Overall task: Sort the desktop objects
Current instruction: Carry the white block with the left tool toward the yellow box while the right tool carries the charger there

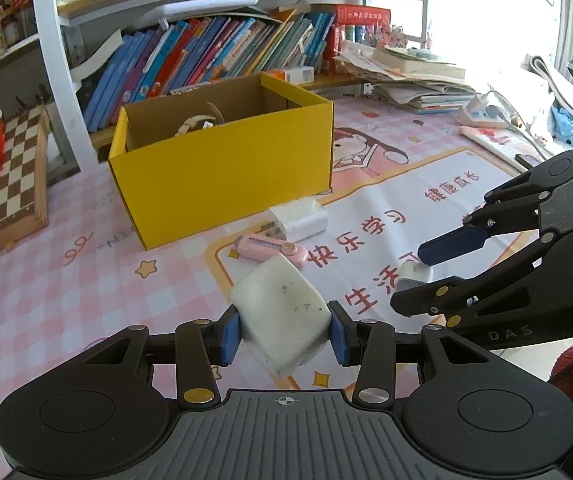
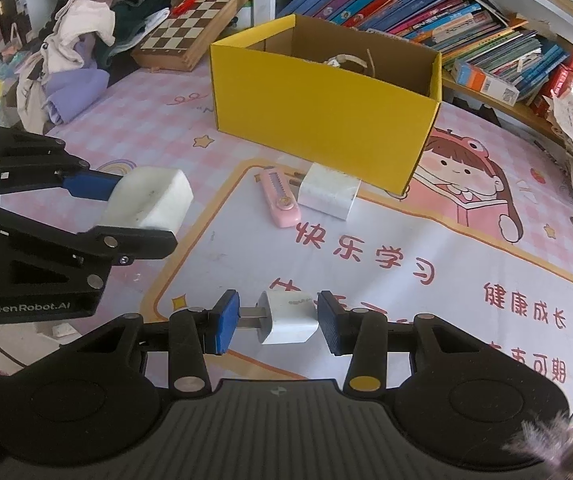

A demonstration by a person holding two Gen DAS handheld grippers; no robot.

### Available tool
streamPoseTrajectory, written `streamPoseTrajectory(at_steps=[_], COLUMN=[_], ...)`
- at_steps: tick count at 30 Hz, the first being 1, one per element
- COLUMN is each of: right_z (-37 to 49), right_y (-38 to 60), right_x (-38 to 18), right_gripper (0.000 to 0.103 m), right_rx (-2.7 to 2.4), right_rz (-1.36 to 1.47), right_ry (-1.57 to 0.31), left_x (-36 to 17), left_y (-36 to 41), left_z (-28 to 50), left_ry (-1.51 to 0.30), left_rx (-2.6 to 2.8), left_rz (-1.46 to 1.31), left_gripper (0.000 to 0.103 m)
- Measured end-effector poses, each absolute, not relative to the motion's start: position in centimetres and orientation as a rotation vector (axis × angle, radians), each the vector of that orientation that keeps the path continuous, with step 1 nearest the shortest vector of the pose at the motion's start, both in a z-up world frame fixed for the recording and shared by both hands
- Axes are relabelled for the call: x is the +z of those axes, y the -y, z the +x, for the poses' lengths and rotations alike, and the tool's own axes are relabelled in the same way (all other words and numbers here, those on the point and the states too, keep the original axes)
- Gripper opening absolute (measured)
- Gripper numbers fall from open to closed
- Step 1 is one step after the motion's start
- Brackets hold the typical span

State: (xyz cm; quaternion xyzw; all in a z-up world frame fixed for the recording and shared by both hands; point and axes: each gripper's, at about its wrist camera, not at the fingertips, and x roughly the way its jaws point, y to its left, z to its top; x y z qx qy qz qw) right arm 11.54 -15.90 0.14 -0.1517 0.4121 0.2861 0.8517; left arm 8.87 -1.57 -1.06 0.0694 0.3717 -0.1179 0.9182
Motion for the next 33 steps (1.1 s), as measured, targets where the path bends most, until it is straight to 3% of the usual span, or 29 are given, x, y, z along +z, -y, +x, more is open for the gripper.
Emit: streamPoseTrajectory(at_steps=[33], right_z=[20.5], right_y=[16.5], right_x=[7.8], right_gripper=[0.041], right_rx=[0.564], right_rz=[-0.271], right_ry=[-0.651], left_x=[4.8], left_y=[-1.2], left_z=[14.8], left_ry=[-0.586], left_rx=[-0.162], left_rz=[0.143], left_gripper=[0.043])
